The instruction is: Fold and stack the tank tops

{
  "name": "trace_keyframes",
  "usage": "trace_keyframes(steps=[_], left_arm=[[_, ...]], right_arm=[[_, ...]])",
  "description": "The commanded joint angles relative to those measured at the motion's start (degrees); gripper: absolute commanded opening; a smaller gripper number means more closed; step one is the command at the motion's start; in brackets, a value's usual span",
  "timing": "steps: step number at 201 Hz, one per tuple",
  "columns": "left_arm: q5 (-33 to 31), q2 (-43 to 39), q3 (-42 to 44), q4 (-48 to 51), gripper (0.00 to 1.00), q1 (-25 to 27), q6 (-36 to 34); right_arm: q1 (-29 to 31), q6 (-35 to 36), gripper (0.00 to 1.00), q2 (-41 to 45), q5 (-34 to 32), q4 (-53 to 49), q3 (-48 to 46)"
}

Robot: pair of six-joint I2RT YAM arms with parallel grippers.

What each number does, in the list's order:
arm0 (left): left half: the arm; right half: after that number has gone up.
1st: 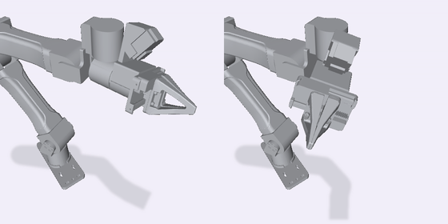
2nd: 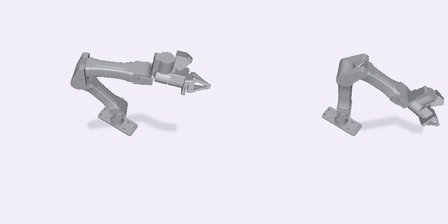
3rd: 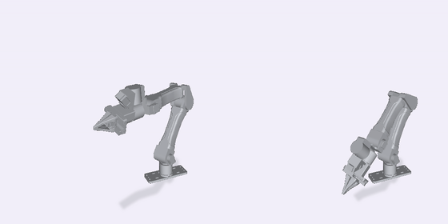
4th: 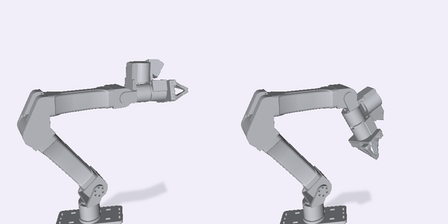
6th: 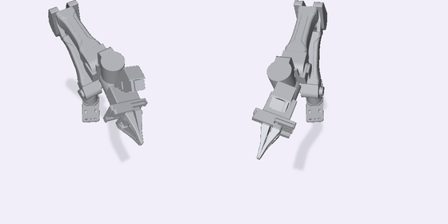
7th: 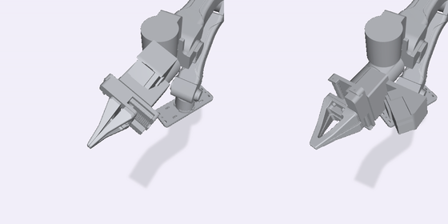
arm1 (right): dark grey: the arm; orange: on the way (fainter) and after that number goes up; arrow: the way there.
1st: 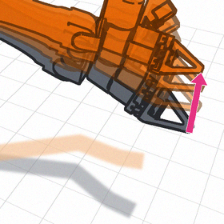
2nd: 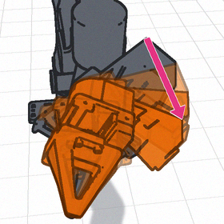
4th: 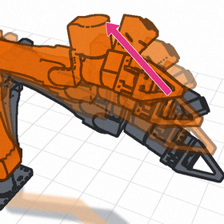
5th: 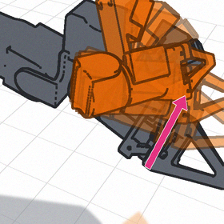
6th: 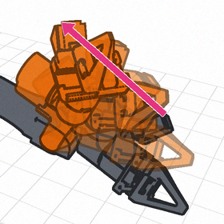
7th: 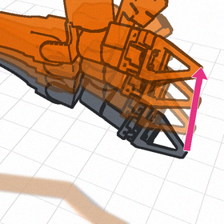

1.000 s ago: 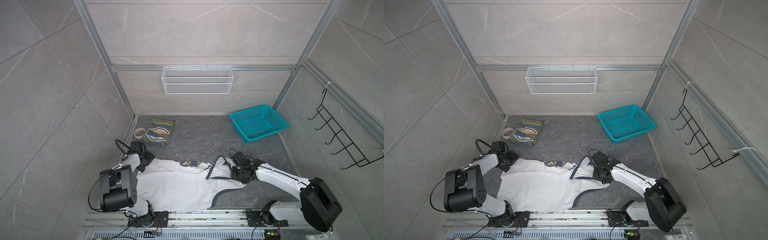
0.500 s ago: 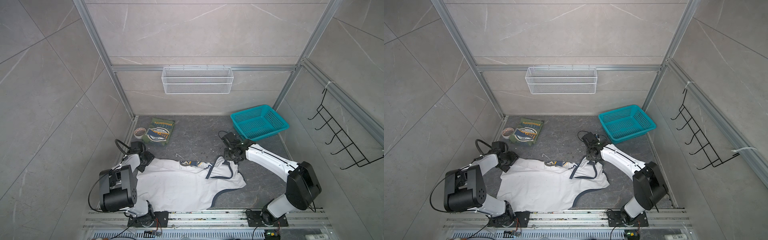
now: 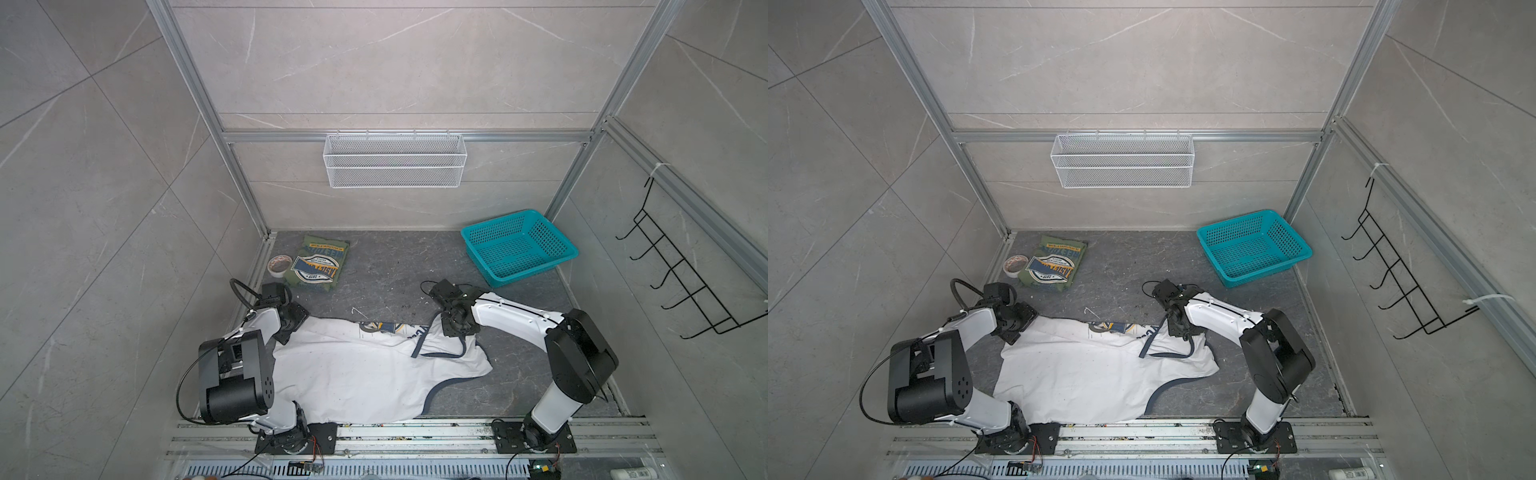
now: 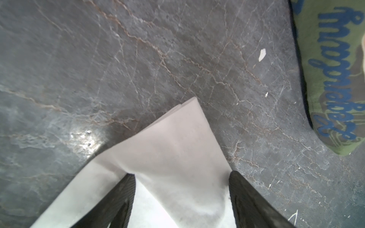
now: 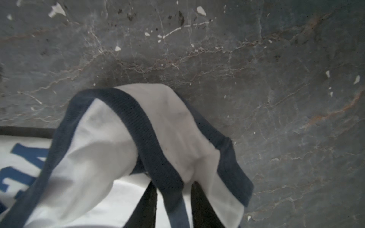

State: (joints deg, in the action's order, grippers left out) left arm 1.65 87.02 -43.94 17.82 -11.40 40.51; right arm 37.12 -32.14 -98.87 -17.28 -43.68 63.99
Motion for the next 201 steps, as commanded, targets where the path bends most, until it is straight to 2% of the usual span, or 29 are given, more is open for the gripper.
trace_keyframes(steps=[1, 36, 66, 87, 127, 159, 181, 201], left_arm=[[-1.12, 0.69, 0.75, 2.44, 0.78, -0.64, 0.70], [-1.30, 0.79, 0.88, 2.22, 0.78, -0.62, 0.71], [-1.40, 0.84, 0.84, 2.21, 0.78, -0.64, 0.70], [-1.55, 0.86, 0.88, 2.24, 0.78, -0.61, 0.74], [-1.73, 1.21, 1.23, 1.83, 0.78, -0.90, 0.92], [-1.09, 1.77, 1.42, 1.47, 0.78, -1.33, 1.05], [-0.62, 2.35, 1.01, 1.49, 0.78, -1.57, 0.98], [-0.56, 2.54, 0.51, 1.79, 0.79, -1.61, 0.67]], right_arm=[[0.32, -0.29, 0.26, -1.17, -4.77, -0.20, 0.64], [0.32, -1.49, 0.12, 0.08, -11.33, -1.18, 1.64], [-1.13, -3.55, 0.02, 4.46, -16.74, -2.83, 0.56], [-3.92, -5.88, 0.00, 9.53, -18.14, -2.40, -2.72], [-12.64, -6.00, 0.04, 17.56, -9.85, 4.46, -11.16], [-13.98, -8.72, 0.04, 19.09, -6.03, 8.69, -16.97], [-14.04, -10.70, 0.04, 20.29, -1.14, 15.99, -23.18], [-14.33, -10.85, 0.09, 19.24, -1.26, 16.84, -22.52]])
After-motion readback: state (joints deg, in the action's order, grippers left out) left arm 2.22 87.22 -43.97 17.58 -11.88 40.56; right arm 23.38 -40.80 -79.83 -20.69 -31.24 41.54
